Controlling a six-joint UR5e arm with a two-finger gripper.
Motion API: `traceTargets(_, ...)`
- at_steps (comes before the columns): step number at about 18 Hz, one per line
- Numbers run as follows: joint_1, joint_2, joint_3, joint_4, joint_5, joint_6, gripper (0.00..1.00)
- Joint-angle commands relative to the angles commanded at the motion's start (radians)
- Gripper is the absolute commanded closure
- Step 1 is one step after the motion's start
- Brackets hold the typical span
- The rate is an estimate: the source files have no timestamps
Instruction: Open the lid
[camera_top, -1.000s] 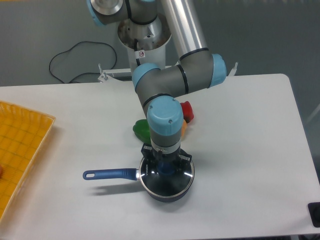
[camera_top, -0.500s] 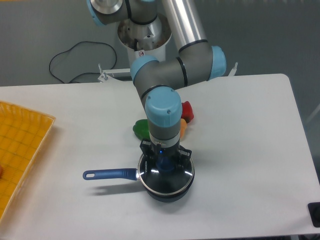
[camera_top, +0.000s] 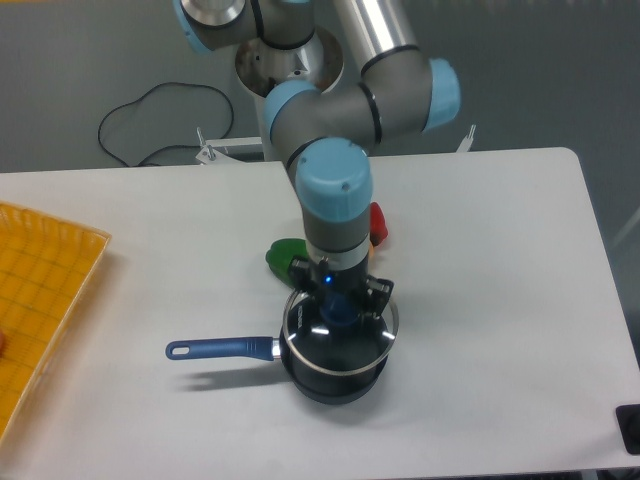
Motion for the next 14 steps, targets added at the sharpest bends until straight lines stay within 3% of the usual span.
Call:
traceTargets(8,0.057,0.003,0.000,-0.075,0.018,0.132,0.43)
traceTargets(14,0.081,0.002,-0.005,-0.081,0.023,0.178,0.43)
